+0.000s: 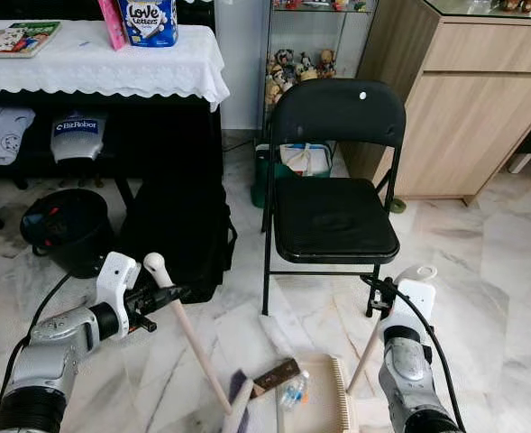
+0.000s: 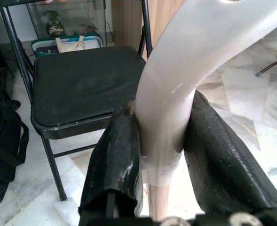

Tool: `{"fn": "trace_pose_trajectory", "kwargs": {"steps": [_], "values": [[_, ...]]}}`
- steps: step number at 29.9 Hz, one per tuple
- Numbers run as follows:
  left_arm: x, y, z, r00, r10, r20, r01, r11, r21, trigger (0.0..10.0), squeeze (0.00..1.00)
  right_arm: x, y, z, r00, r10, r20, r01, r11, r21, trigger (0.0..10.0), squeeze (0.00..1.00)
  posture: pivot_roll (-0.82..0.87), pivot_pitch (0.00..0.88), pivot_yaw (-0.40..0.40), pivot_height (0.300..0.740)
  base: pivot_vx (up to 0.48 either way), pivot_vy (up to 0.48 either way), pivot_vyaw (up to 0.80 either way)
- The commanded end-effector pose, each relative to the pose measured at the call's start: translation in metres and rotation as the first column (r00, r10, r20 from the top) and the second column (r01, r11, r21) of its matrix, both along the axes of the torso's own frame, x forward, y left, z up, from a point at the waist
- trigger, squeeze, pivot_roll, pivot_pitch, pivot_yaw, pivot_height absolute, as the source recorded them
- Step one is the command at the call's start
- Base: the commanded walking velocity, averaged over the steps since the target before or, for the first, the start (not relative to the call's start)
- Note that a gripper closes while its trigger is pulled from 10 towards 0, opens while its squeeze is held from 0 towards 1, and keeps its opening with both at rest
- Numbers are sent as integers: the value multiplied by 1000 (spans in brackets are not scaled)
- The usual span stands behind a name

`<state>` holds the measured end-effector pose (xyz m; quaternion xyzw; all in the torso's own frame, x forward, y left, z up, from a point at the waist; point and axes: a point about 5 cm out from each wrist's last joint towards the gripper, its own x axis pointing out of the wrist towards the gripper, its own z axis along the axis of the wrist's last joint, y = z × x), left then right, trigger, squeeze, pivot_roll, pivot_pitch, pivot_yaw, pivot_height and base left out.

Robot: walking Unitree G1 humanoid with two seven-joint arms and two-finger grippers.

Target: Sweep floor

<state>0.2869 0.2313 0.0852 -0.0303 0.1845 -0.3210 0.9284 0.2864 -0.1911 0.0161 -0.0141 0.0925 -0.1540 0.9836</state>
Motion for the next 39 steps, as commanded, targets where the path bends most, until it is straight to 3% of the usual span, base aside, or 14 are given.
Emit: {"fn": "trace_pose_trajectory", "kwargs": {"steps": [1, 3, 4, 6, 10, 11, 15, 24, 26, 28, 29, 31, 34, 39], "values": [[2, 0, -3, 1000, 27, 2, -27, 999, 26, 10000, 0, -3, 3, -5, 999, 10, -32, -9, 1000, 13, 10000, 0, -42, 82, -37, 740, 0, 0, 0], [5, 3, -3, 998, 58, 20, -59, 997, 56, 10000, 0, -3, 3, -6, 999, 10, -32, -9, 1000, 14, 10000, 0, -42, 82, -37, 740, 0, 0, 0], [15, 13, -3, 978, 188, 90, -200, 965, 168, 10000, 0, -3, 2, -6, 999, 10, -33, -9, 1000, 14, 10000, 0, -42, 82, -37, 740, 0, 0, 0], [20, 19, -2, 960, 253, 122, -274, 938, 213, 10000, 0, -3, 2, -6, 999, 10, -34, -9, 1000, 14, 10000, 0, -42, 82, -37, 740, 0, 0, 0], [31, 30, 12, 881, 407, 242, -454, 871, 187, 10000, 0, -3, 2, -6, 999, 9, -34, -8, 1000, 14, 10000, 0, -44, 83, -37, 740, 0, 0, 0], [33, 34, 17, 843, 458, 282, -514, 840, 172, 10000, 0, -3, 2, -6, 999, 9, -33, -8, 1000, 15, 10000, 0, -44, 83, -37, 740, 0, 0, 0], [37, 38, 28, 772, 530, 350, -598, 792, 119, 10000, 0, -3, 3, -6, 999, 10, -31, -9, 1000, 15, 10000, 0, -44, 83, -37, 740, 0, 0, 0], [41, 27, 34, 733, 505, 456, -607, 788, 104, 10000, 0, 0, 4, -2, 1000, 18, -12, -18, 1000, 17, 10000, 0, -46, 82, -37, 740, 0, 0, 0], [42, 23, 33, 747, 502, 436, -587, 806, 77, 10000, 0, 2, 5, 0, 1000, 20, -4, -20, 1000, 17, 10000, 0, -46, 82, -37, 740, 0, 0, 0], [41, 10, 29, 835, 439, 332, -468, 884, 6, 10000, 0, 3, 4, 2, 1000, 18, 1, -19, 1000, 17, 10000, 0, -46, 82, -37, 740, 0, 0, 0], [41, 10, 29, 835, 439, 332, -468, 884, 6, 10000, 0, 3, 4, 2, 1000, 18, 1, -19, 1000, 17, 10000, 0, -46, 82, -37, 740, 0, 0, 0], [39, 4, 29, 884, 382, 270, -378, 923, -68, 10000, 0, 4, 4, 2, 1000, 18, 0, -18, 1000, 17, 10000, 0, -50, 78, -39, 740, 0, 0, 0], [38, 7, 32, 894, 372, 248, -350, 928, -128, 10000, 0, 3, 4, 2, 1000, 19, -1, -19, 1000, 16, 10000, 0, -46, 77, -39, 740, 0, 0, 0], [37, 20, 38, 863, 460, 210, -401, 876, -269, 10000, 0, 3, 5, 1, 1000, 23, -5, -23, 1000, 20, 10000, 0, -45, 76, -39, 740, 0, 0, 0]]}}
